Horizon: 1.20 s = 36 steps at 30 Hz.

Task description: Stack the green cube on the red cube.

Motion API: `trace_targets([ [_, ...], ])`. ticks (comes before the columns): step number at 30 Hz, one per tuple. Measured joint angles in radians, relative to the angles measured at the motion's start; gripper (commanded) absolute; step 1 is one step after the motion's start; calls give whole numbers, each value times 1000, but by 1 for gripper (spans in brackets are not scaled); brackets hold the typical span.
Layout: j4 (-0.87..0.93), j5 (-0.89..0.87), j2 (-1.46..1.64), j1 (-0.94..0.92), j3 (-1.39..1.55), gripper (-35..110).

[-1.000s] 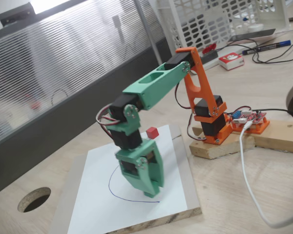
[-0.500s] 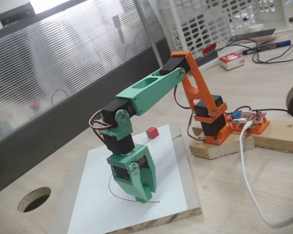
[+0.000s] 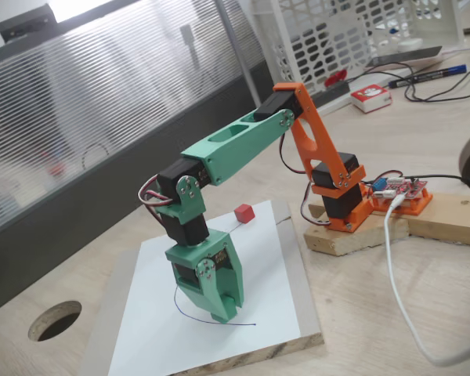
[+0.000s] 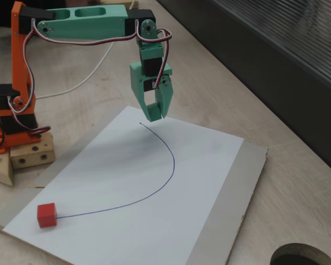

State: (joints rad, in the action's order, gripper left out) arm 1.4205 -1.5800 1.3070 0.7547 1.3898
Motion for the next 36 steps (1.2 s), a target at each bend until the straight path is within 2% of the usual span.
trace_targets([
  [10, 0, 2, -6, -2, -23, 14],
  [15, 6, 12, -118, -9, -126, 14],
  [21, 6, 78, -144, -109, -216, 14],
  [36, 6, 173, -144, -249, -224, 14],
])
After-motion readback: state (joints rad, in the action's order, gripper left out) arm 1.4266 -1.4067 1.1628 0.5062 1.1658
